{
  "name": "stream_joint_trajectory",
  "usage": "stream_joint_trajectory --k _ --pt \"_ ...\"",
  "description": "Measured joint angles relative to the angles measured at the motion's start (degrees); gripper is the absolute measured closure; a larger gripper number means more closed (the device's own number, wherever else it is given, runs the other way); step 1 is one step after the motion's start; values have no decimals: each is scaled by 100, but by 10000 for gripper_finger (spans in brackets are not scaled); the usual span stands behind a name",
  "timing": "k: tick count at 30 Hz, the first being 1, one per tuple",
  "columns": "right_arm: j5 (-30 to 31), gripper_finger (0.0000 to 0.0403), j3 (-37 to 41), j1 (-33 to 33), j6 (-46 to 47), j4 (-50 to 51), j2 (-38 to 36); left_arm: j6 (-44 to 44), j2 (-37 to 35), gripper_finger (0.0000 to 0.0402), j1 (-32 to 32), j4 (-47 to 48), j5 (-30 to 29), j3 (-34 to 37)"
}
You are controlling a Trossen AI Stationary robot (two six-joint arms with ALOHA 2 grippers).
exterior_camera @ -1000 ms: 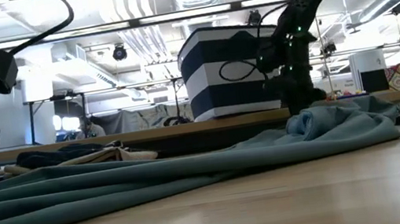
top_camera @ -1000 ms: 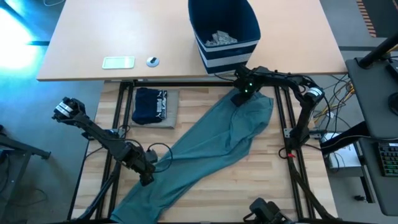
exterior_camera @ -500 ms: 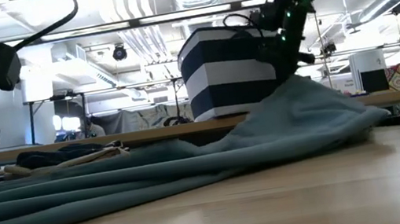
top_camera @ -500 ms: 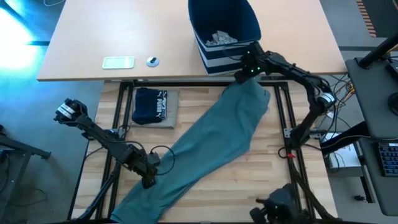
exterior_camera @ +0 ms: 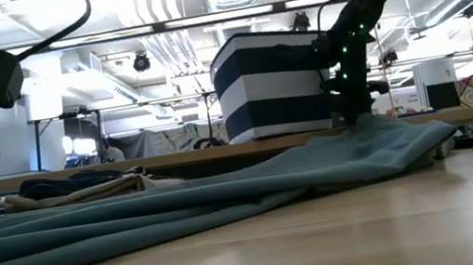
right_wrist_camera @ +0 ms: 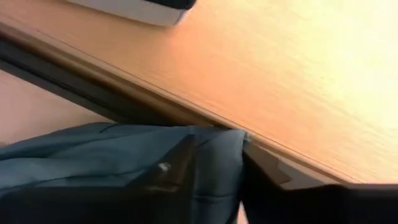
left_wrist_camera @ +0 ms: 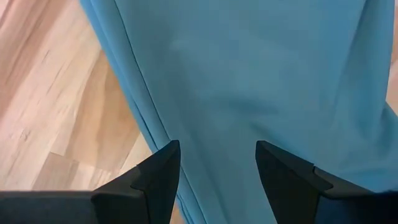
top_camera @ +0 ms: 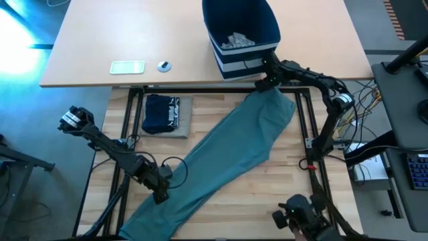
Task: Fold Laundry from Bin
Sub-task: Fold the gray pants
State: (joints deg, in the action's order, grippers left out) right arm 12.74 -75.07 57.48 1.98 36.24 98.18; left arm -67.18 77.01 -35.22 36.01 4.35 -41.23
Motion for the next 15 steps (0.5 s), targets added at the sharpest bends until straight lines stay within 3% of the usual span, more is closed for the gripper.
stream_joint_trajectory --k 7,15 --pt "301 223 -95 30 -48 538 -463 -22 -144 207 0 2 14 0" --pt "-219 194 25 -295 -13 980 -1223 -3 -1106 207 180 297 -704 21"
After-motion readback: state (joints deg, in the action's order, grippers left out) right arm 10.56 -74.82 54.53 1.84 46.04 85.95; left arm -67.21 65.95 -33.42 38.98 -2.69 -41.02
